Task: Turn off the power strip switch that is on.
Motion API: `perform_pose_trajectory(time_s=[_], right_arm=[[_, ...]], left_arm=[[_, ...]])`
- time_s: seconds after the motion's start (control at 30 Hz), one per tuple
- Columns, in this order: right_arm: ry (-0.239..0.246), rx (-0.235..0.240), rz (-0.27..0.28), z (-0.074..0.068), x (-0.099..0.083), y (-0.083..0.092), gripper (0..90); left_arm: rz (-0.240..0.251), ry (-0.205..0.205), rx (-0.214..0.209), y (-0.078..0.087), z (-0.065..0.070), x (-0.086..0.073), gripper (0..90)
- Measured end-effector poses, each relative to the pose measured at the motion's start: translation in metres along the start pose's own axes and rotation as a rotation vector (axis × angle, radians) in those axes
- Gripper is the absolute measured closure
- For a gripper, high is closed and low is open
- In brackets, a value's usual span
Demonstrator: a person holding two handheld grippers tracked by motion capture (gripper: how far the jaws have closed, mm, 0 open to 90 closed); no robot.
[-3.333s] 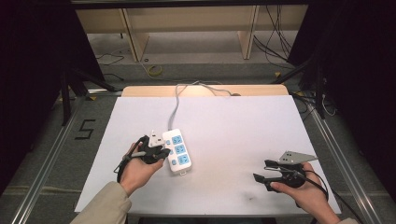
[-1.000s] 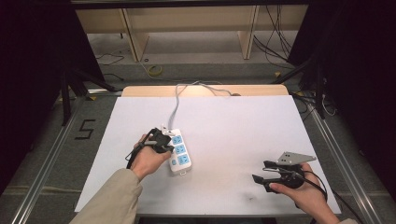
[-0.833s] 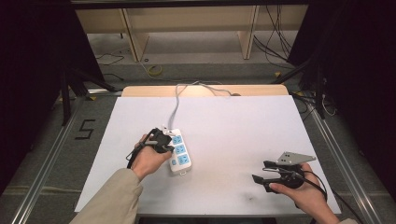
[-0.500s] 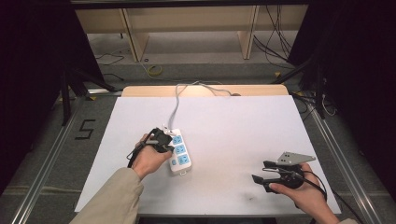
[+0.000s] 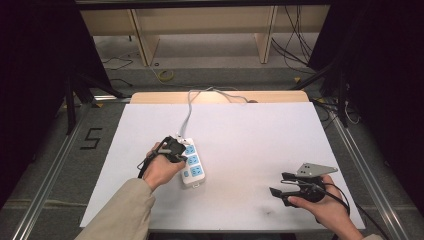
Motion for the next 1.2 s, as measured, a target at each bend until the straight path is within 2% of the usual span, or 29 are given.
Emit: perform_pose_trajectory(time_s=[0.43, 0.7, 0.83, 0.97, 1.2], right_arm=[[0.001, -0.001, -0.001, -0.0005, 0.0000, 0.0001, 27.6], [0.001, 0.002, -0.002, -0.0010, -0.0001, -0.0002, 27.6], [0.001, 0.001, -0.002, -0.0010, -0.0002, -0.0001, 27.6], [0.000, 0.002, -0.001, -0.0013, -0.0002, -0.0002, 27.6], [0.005, 0.004, -0.004, -0.0017, -0.0003, -0.0004, 27.6]], left_arm=[[-0.018, 0.024, -0.014, 0.0001, -0.0016, 0.0005, 90.0], [-0.035, 0.009, -0.003, 0.0004, -0.0016, 0.0009, 90.0], [-0.042, 0.018, -0.004, 0.0002, -0.0016, 0.0016, 90.0], [-0.051, 0.006, 0.004, 0.0000, -0.0007, 0.0023, 90.0], [-0.059, 0.007, 0.010, -0.0001, 0.0001, 0.0028, 90.0]])
Point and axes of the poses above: each handheld gripper's, and its own axes: y roughly backward along the jaws, x roughly out of its top, z roughly to its right, the point moved 5 cm from there along -y, roughly forward along the jaws, and after that the axes turned 2 degrees about z, right-handed, at the moved point
